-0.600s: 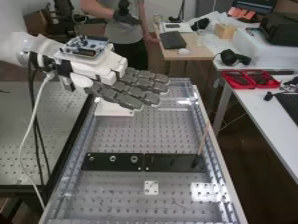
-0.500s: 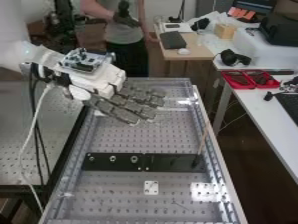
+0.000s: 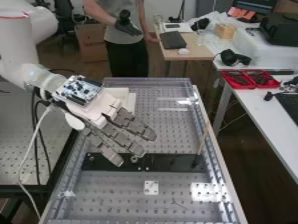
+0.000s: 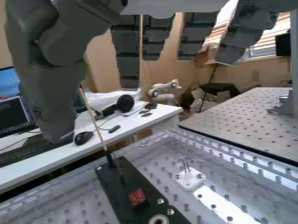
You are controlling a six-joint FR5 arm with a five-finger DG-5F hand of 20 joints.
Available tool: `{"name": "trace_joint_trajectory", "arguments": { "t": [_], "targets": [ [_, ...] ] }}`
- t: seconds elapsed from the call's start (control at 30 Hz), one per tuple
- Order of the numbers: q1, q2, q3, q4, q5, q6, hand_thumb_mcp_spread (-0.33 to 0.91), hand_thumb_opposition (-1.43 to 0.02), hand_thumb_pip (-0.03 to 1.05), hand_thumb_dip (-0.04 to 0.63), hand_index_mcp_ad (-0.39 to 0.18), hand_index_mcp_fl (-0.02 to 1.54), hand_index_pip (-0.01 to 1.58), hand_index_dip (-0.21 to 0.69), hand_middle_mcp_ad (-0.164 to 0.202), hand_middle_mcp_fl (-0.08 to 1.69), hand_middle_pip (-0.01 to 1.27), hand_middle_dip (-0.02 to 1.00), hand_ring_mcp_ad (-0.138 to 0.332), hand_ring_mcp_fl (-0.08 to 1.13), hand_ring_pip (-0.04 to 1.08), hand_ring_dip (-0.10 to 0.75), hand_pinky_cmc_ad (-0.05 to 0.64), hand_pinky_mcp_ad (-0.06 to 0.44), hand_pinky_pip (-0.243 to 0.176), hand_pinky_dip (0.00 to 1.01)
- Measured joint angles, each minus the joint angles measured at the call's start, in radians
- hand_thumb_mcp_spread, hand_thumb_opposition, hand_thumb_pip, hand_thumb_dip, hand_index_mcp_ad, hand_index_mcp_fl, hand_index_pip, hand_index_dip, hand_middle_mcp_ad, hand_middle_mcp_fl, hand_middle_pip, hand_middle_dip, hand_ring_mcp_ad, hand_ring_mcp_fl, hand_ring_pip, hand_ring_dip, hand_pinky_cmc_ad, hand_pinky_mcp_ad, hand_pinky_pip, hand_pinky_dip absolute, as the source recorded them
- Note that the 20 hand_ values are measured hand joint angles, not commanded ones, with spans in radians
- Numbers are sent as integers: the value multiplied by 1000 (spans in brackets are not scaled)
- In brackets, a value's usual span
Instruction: Grab the paper clip and place it in the clear container
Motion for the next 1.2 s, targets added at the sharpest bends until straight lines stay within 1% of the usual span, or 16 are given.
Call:
{"name": "trace_joint_trajectory", "arguments": {
  "t": [0.03, 0.1, 0.17, 0.23, 0.3, 0.37, 0.43, 0.47, 0.6, 0.73, 0.77, 0.83, 0.9, 0.93, 1.0, 1.2],
  "targets": [
    [0, -3, -1, 4, 5, 2, 405, -682, 471, 188, -63, 367, 267, 126, -37, -23, 110, 93, 75, 5, 72, 23, 265, 215, -42, 122],
    [-3, -15, -3, 17, 18, 6, 405, -714, 475, 190, -63, 393, 337, 126, -37, -24, 106, 96, 87, 2, 70, 24, 265, 209, -45, 122],
    [-9, -32, -1, 29, 27, 13, 401, -730, 480, 190, -63, 391, 405, 126, -37, -23, 115, 96, 87, 0, 87, 28, 283, 227, -42, 126],
    [-14, -45, 3, 34, 29, 16, 415, -738, 480, 190, -63, 419, 468, 122, -37, -24, 126, 110, 87, 0, 87, 37, 278, 229, -47, 129],
    [-21, -64, 11, 46, 31, 16, 417, -742, 503, 208, -63, 473, 588, 122, -37, -26, 126, 110, 87, 0, 82, 37, 293, 232, -47, 129],
    [-26, -77, 21, 49, 31, 16, 438, -756, 534, 208, -63, 471, 696, 122, -37, -24, 126, 110, 87, 0, 82, 37, 293, 229, -47, 129],
    [-32, -91, 32, 52, 28, 15, 436, -761, 534, 204, -63, 469, 778, 122, -37, -24, 126, 110, 87, 0, 82, 37, 293, 232, -47, 133],
    [-37, -101, 41, 55, 23, 13, 433, -771, 534, 223, -63, 469, 843, 122, -37, -26, 124, 112, 87, 0, 86, 37, 293, 232, -47, 136],
    [-56, -132, 72, 65, -12, 3, 438, -784, 534, 223, -63, 475, 1026, 122, -37, -24, 126, 113, 87, 0, 86, 37, 293, 232, -44, 138],
    [-76, -157, 104, 58, -61, -18, 431, -796, 534, 237, -63, 473, 1103, 120, -37, -24, 126, 126, 87, 0, 91, 44, 293, 232, -44, 138],
    [-84, -166, 118, 54, -83, -30, 450, -806, 534, 239, -63, 475, 1121, 124, -37, -24, 126, 126, 87, 0, 91, 44, 293, 232, -44, 138],
    [-99, -181, 140, 47, -117, -51, 443, -803, 534, 239, -63, 471, 1140, 124, -37, -26, 126, 126, 86, 0, 89, 44, 293, 229, -44, 138],
    [-118, -198, 167, 37, -153, -72, 449, -819, 534, 236, -63, 471, 1152, 120, -37, 24, 122, 127, 86, 0, 89, 49, 293, 229, -44, 138],
    [-124, -204, 175, 33, -163, -78, 449, -819, 534, 253, -63, 475, 1173, 120, -37, 40, 122, 127, 86, 0, 87, 49, 293, 232, -44, 138],
    [-141, -216, 194, 26, -189, -98, 449, -820, 536, 257, -63, 468, 1190, 120, -37, 38, 126, 133, 86, 5, 84, 51, 293, 229, -44, 138],
    [-175, -243, 225, 24, -249, -151, 469, -836, 550, 257, -75, 456, 1250, 141, -37, 38, 126, 138, 87, 2, 101, 51, 293, 232, -44, 138]
  ]
}}
